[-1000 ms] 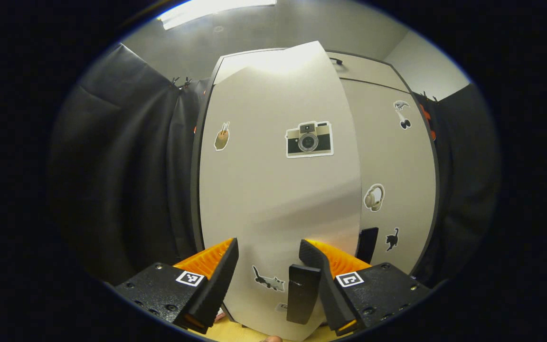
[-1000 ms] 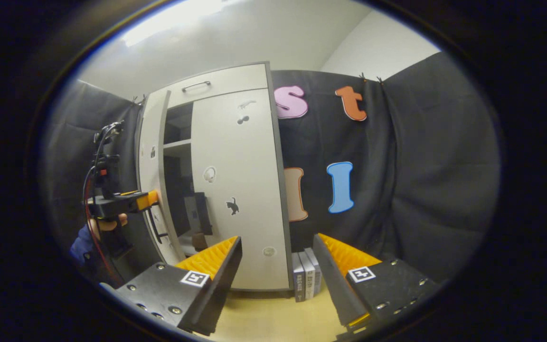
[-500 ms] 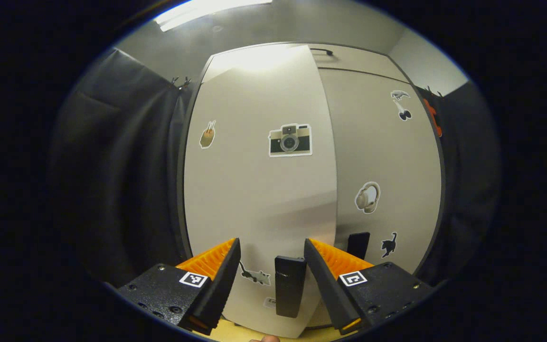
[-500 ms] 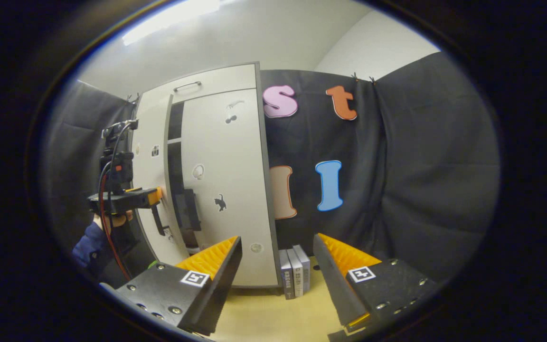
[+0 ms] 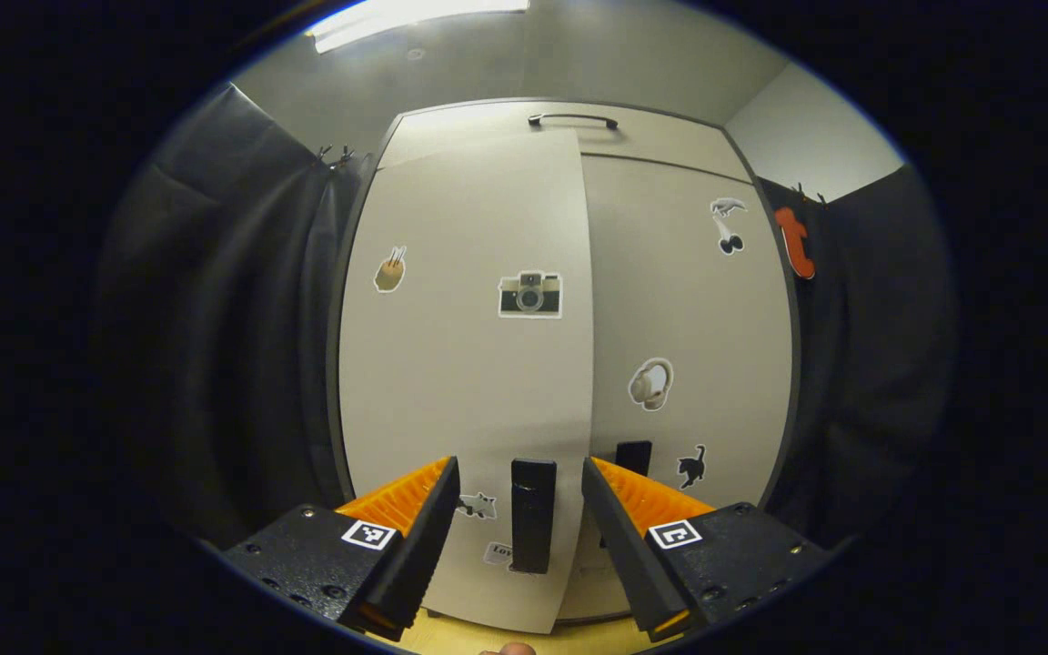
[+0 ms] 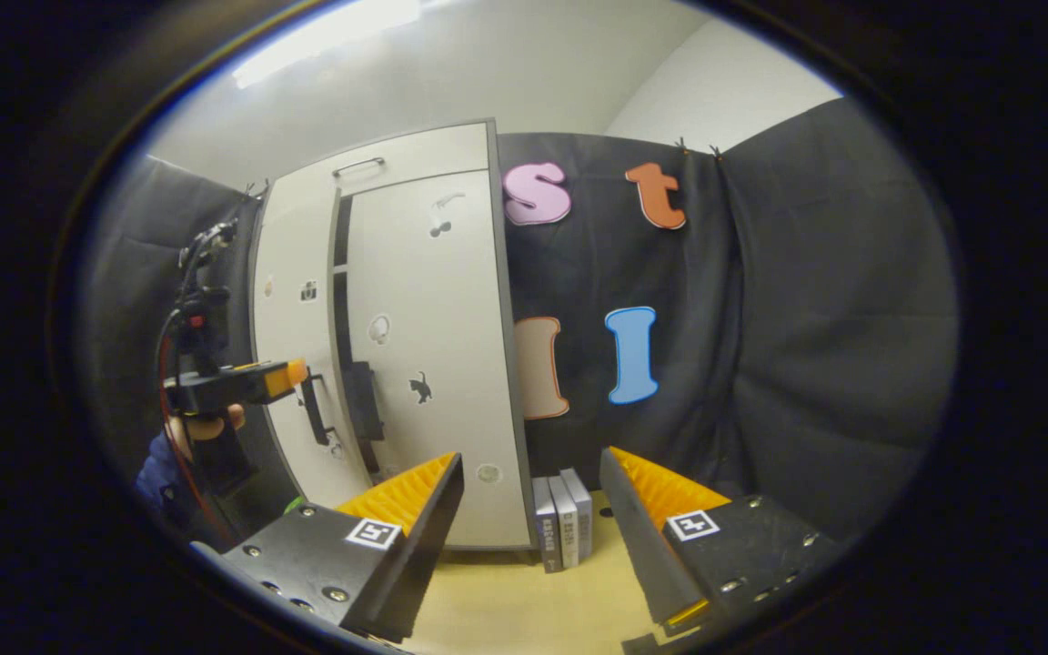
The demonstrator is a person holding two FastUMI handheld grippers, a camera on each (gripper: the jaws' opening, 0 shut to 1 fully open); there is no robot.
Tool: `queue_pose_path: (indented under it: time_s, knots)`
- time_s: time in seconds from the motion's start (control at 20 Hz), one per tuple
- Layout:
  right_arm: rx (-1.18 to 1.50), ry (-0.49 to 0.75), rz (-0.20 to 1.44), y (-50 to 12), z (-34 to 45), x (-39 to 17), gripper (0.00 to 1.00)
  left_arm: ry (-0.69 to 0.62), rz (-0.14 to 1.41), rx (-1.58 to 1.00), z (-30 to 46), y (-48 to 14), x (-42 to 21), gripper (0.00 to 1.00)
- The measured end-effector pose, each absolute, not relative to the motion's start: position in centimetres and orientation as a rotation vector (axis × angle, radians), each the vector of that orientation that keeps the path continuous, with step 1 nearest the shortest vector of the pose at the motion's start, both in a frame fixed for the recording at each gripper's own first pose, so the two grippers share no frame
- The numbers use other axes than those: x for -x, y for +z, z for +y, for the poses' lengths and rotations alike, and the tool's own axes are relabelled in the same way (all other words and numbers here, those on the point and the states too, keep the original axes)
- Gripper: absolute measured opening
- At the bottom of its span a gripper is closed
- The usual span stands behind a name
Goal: Grab one shoe with the right hand and put it into the shoe cabinet, grab the other shoe with the left hand and put it into the shoe cabinet; then close the right door with the right hand and the left door with the left hand.
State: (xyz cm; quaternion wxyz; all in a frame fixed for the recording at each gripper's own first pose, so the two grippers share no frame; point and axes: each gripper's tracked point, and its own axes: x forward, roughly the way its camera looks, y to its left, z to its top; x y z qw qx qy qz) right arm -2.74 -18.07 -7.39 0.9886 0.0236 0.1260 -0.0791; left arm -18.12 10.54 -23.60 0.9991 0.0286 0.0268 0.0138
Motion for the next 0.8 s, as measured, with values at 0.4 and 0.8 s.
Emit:
queue_pose_path:
  time_s: [0.4,0.8]
  knots:
    - [-0.048,-0.061,0.190,-4.3,-14.1,1.6,0.91,-0.017,0.006,-0.063,10.9,-17.4,26.7,0.86]
    - [-0.059,0.021,0.113,-0.2,-10.3,1.9,0.91,-0.026,0.020,-0.055,12.1,-14.8,32.1,0.86]
